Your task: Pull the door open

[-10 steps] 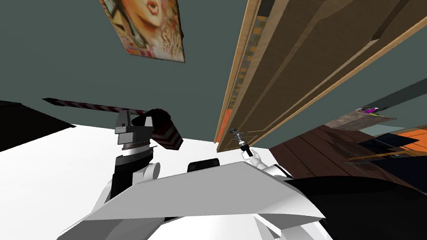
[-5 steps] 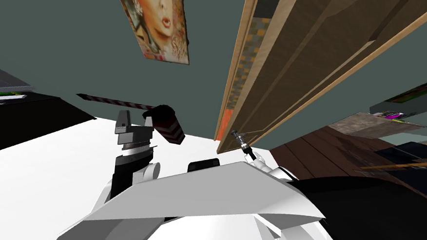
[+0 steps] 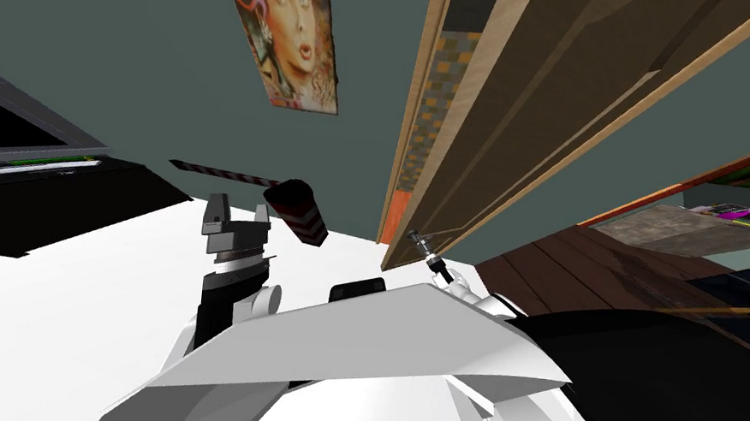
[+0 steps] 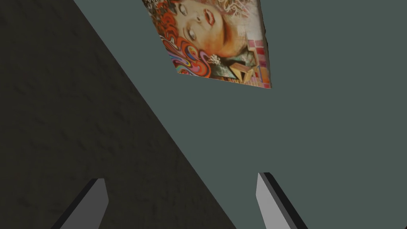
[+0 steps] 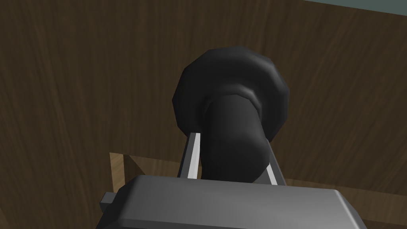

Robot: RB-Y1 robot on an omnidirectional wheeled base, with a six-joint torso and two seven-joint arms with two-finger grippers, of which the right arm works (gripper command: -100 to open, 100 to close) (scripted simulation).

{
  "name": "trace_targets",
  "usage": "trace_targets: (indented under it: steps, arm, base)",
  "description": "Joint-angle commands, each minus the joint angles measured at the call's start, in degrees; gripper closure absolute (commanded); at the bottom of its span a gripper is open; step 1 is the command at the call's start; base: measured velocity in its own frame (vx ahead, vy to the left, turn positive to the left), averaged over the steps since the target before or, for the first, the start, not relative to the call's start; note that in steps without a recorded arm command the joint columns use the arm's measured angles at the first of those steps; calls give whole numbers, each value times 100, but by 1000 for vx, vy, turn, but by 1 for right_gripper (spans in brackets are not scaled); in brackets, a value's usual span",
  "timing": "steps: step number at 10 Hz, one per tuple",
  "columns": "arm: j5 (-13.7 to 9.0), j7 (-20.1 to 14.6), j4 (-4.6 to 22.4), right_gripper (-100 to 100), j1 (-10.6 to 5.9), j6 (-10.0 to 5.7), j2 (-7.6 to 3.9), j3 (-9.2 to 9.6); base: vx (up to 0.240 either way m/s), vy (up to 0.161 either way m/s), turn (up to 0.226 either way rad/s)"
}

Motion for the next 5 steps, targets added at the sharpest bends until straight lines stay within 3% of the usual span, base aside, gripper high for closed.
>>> trace_targets:
  steps: [1, 5]
  arm:
    - [3, -35, 35, 100, 73, -125, -49, 29]
    - [-10, -136, 183, 100, 192, -463, -195, 85]
  base:
    - [-178, -97, 171]
    - [-221, -110, 178]
